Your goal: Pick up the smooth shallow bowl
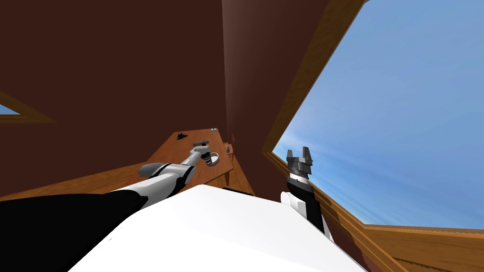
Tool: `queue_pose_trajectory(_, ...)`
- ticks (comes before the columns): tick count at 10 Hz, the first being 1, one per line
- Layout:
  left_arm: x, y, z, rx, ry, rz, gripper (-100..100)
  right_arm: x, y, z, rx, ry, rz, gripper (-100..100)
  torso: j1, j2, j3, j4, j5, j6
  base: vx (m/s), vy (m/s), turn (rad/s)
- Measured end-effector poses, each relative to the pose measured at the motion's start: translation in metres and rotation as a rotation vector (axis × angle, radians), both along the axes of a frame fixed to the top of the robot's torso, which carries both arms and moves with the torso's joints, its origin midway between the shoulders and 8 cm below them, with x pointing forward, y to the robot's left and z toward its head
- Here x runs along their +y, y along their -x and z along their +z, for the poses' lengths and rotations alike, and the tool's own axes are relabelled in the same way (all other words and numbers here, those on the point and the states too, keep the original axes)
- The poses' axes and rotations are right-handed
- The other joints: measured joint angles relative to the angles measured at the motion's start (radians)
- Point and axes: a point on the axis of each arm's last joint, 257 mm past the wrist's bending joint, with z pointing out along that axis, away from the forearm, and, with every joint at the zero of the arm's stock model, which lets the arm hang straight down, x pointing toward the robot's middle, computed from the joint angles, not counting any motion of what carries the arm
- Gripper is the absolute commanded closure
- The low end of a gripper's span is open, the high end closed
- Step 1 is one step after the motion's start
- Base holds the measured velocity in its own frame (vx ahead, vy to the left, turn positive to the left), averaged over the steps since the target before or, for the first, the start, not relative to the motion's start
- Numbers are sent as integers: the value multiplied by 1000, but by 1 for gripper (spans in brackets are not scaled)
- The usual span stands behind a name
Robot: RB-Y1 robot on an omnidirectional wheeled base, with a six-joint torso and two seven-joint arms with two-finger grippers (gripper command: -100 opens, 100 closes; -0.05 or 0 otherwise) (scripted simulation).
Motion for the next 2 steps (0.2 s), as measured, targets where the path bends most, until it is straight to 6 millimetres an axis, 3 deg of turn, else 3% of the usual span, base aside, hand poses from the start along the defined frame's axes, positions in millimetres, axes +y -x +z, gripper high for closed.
queue_pose_trajectory(1, 3, -1, 5, 2, -4, 2, 100, 0, 0, 0, 0, 0, 0, 0, 0, 0, 0, 0, 0, 0, -5, -19, -3)
queue_pose_trajectory(2, 3, -1, 6, 4, -3, 2, 0, 0, 0, 0, 0, 0, 0, 0, 1, 0, 0, 0, 0, -1, 0, 0, 0)
